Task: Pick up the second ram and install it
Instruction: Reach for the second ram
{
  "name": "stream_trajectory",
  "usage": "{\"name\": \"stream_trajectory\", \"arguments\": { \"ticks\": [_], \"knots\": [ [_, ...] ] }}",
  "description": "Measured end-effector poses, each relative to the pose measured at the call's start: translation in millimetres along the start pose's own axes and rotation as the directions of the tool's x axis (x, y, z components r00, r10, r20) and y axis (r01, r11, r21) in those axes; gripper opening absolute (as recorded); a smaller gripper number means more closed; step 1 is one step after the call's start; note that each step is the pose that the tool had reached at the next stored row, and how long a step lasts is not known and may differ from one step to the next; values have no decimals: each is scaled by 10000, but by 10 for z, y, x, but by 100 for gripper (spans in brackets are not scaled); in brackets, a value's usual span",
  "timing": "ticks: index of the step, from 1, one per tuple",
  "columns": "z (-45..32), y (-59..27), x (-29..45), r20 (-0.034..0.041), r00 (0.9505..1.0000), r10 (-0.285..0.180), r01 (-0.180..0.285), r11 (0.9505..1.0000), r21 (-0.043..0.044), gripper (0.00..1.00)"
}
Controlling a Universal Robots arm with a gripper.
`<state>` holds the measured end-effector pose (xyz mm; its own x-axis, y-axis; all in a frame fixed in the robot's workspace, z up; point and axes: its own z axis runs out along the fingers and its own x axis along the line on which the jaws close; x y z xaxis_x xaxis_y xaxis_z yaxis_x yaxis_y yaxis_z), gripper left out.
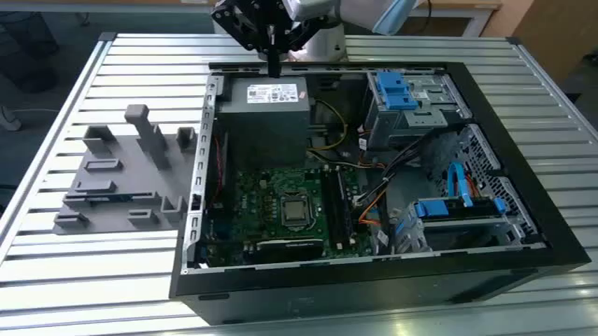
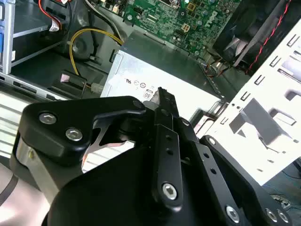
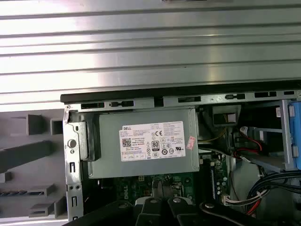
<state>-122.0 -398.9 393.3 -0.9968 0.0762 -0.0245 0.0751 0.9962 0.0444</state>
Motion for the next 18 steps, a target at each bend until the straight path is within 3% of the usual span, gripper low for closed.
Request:
{"name": "stream_trajectory", "arguments": {
  "ticks": [18],
  "knots": [
    [-1,-2,30,0,10000,0,0,10000,1,11]
  ]
}}
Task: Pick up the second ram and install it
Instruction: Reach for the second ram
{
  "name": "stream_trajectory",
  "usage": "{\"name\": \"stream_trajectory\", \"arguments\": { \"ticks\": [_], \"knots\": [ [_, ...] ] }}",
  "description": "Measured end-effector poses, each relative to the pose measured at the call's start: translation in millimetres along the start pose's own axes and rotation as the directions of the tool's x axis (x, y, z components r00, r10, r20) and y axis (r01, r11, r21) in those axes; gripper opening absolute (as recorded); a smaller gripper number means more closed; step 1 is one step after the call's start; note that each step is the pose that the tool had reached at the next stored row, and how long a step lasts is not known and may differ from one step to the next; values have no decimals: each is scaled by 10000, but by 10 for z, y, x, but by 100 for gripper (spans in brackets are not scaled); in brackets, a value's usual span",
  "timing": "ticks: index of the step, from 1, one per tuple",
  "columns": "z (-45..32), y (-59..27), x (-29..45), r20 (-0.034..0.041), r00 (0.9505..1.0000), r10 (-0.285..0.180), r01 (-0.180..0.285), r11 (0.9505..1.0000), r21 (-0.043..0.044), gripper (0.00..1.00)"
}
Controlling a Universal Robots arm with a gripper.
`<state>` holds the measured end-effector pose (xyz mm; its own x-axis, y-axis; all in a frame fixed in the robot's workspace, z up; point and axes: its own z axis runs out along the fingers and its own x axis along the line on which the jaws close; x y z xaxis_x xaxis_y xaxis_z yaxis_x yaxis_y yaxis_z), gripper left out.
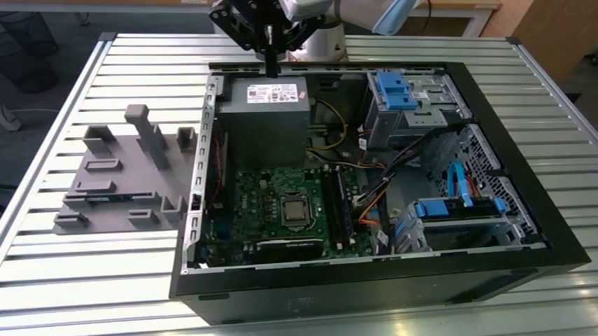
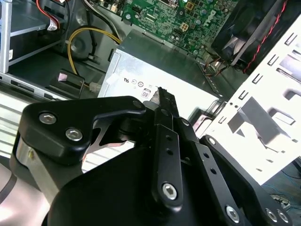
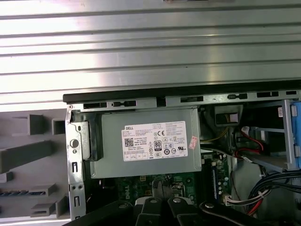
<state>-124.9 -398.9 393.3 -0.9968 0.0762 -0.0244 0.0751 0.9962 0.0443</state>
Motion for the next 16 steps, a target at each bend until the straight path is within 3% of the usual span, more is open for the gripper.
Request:
{"name": "stream_trajectory", "arguments": {
  "ticks": [16],
  "knots": [
    [-1,-3,38,0,10000,0,0,10000,0,11]
  ]
}}
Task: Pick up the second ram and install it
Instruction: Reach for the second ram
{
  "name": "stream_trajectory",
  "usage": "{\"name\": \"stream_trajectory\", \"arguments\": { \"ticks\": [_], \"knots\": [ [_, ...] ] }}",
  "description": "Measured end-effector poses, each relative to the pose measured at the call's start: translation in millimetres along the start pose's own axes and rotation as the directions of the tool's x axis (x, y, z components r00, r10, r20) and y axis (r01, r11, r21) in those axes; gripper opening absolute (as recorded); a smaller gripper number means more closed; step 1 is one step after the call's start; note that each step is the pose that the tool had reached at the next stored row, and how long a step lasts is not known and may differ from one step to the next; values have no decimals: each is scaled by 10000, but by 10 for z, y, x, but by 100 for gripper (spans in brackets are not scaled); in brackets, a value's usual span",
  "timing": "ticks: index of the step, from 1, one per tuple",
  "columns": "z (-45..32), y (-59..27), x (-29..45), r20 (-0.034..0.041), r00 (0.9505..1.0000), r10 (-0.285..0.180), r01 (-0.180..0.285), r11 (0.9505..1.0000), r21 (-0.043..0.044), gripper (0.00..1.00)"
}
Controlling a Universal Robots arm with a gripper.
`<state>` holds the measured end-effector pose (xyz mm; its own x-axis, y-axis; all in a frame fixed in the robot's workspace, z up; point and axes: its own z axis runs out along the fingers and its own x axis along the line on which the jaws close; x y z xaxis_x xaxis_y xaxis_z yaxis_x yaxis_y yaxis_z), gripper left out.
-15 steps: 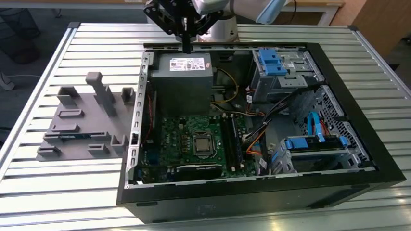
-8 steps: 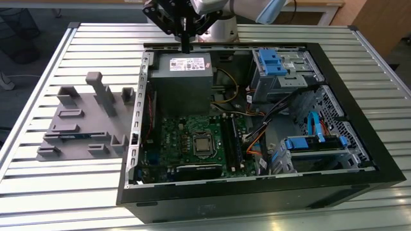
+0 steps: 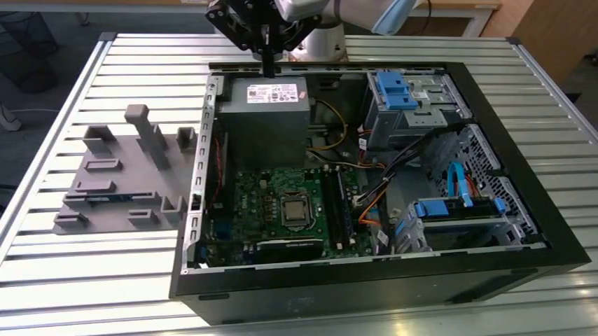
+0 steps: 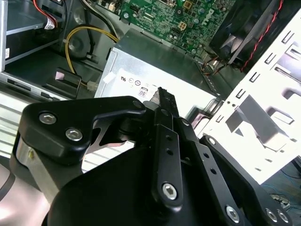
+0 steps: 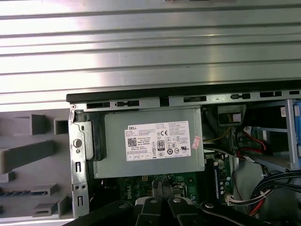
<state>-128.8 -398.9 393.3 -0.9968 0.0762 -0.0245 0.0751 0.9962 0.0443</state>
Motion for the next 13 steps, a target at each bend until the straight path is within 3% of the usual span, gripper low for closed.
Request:
{"name": "stream_trajectory", "arguments": {
  "ticks": [13],
  "knots": [
    [-1,-3,39,0,10000,0,0,10000,0,11]
  ]
}}
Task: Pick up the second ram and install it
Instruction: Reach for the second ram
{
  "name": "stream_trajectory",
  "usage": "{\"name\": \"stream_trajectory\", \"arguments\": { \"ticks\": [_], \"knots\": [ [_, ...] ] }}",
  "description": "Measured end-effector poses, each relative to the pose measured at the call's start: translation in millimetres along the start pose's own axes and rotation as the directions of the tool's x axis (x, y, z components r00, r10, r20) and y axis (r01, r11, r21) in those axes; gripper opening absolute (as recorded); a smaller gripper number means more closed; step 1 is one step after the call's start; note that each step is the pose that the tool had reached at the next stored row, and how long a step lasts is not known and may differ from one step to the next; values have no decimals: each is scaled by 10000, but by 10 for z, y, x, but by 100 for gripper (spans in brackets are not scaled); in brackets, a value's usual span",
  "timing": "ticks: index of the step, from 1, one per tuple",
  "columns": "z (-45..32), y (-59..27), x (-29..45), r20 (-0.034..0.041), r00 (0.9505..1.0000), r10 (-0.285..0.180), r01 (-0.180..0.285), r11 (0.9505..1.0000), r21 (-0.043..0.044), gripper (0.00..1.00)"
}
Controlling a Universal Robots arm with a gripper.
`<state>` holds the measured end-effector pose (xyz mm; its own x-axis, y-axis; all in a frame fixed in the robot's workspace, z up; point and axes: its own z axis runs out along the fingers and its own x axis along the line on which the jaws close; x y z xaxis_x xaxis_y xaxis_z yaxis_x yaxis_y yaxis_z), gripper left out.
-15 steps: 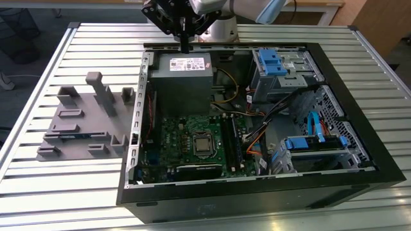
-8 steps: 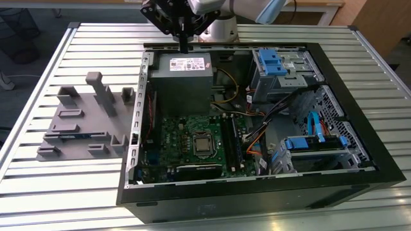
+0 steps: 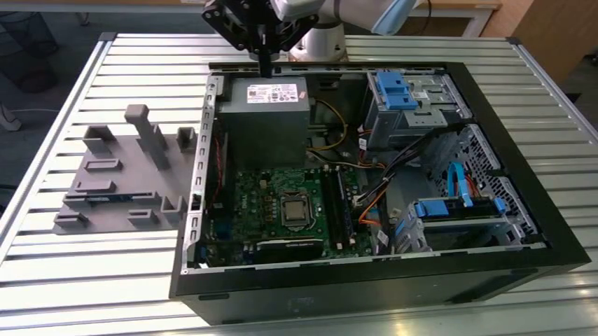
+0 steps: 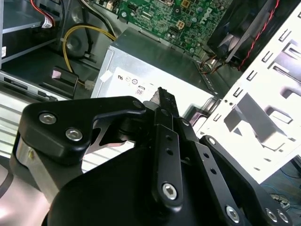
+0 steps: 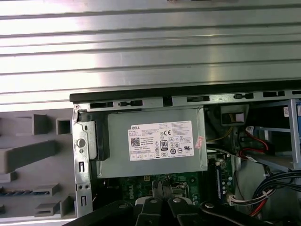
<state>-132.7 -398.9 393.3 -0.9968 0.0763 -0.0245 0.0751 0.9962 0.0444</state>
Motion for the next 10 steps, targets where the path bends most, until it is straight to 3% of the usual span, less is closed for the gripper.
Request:
{"name": "stream_trajectory", "arguments": {
  "ticks": [10],
  "knots": [
    [-1,-7,88,0,10000,0,0,10000,0,11]
  ]
}}
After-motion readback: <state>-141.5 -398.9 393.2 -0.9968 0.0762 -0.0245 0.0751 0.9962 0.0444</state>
